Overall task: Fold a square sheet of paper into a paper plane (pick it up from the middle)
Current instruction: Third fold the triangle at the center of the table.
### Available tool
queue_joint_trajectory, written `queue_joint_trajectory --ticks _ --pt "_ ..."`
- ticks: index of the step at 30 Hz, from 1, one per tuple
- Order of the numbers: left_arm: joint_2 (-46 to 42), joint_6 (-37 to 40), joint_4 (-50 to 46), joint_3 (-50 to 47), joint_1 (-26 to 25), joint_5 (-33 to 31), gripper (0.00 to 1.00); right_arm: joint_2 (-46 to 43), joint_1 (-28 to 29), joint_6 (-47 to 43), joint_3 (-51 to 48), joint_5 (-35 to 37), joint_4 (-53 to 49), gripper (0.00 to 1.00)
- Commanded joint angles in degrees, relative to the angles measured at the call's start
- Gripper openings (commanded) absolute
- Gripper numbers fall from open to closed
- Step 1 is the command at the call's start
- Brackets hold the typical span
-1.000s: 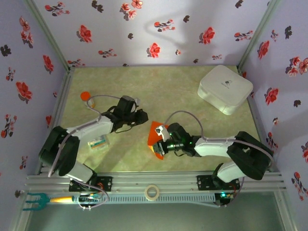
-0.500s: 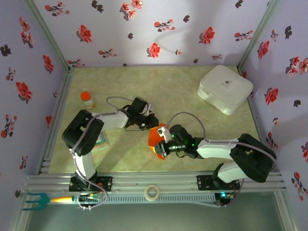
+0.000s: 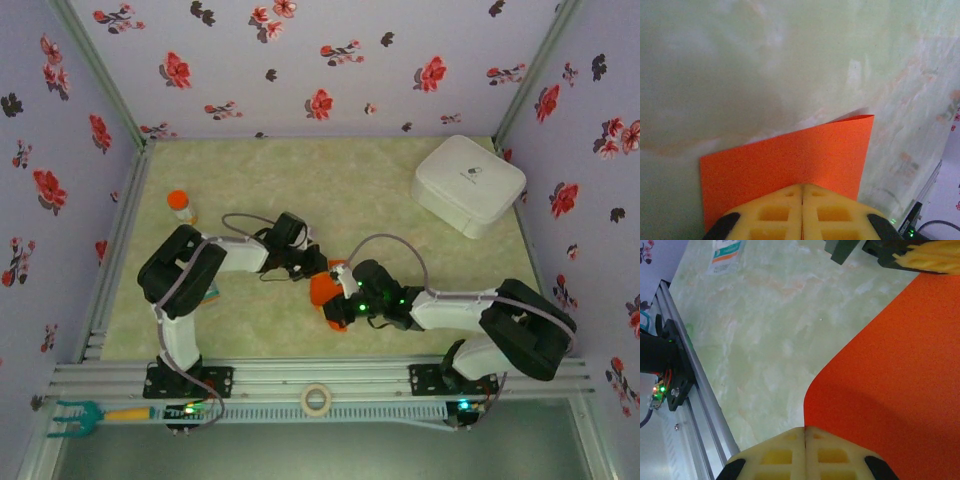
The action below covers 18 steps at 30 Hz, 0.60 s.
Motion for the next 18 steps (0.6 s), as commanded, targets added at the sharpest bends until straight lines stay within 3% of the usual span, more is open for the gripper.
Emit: queue_joint_trajectory --ticks 1,18 --pt "0.3 -2.4 -1.0 -3.5 -0.7 -3.2 0.07 -1.3 -0.4 -2.5 0.9 1.6 -3.4 0.01" --pt "-0.1 -1.4 -2.4 -2.5 -0.7 -3.6 0.07 -0.6 -1.2 -1.8 1.8 2.1 -4.9 0.01"
